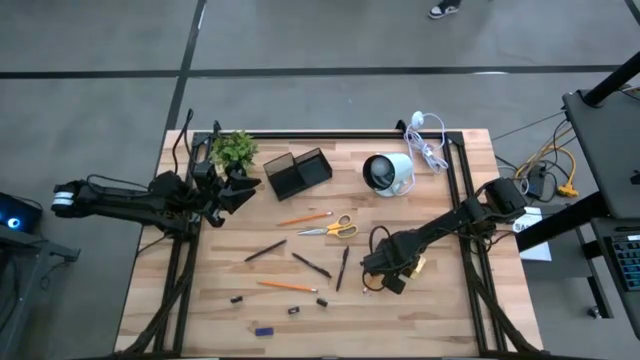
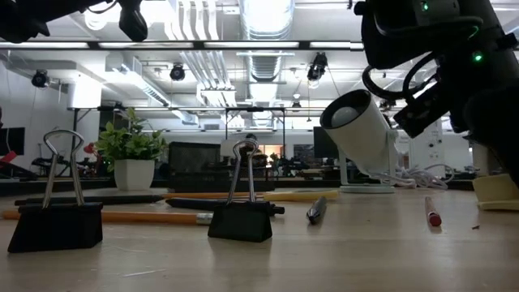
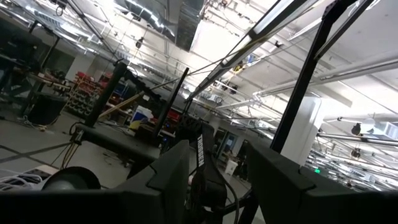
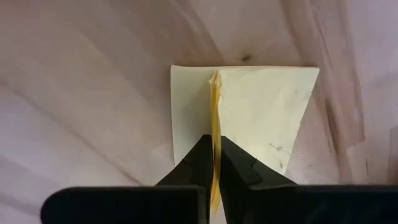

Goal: Pick and place office supplies into organizer
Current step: Put the yellow sticky note into the black desk organizer

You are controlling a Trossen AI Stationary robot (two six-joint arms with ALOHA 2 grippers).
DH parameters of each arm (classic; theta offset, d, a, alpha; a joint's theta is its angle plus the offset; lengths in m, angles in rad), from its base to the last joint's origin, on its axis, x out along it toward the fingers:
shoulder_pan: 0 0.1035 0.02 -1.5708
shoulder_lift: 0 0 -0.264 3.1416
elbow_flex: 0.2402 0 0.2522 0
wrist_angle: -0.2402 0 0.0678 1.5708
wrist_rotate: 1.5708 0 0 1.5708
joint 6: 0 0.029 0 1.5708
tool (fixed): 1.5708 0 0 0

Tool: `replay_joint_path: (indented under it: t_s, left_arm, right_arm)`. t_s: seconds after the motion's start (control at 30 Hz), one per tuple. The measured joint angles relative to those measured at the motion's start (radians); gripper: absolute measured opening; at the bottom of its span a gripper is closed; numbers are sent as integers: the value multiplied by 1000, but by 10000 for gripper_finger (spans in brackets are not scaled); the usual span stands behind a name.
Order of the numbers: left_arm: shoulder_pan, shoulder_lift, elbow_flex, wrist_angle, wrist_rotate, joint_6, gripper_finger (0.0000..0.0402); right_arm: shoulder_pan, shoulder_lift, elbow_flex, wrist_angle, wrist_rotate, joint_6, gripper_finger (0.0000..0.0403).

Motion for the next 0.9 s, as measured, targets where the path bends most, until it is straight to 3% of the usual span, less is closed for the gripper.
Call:
replay_joint_path:
  t_s: [0.3, 0.9]
  left_arm:
    - [0, 0, 0, -1, 0, 0, 146]
    - [0, 0, 0, 0, -1, 0, 146]
  right_arm:
    - [0, -3, 57, -1, -9, -43, 8]
    - [4, -3, 215, -76, 93, -152, 8]
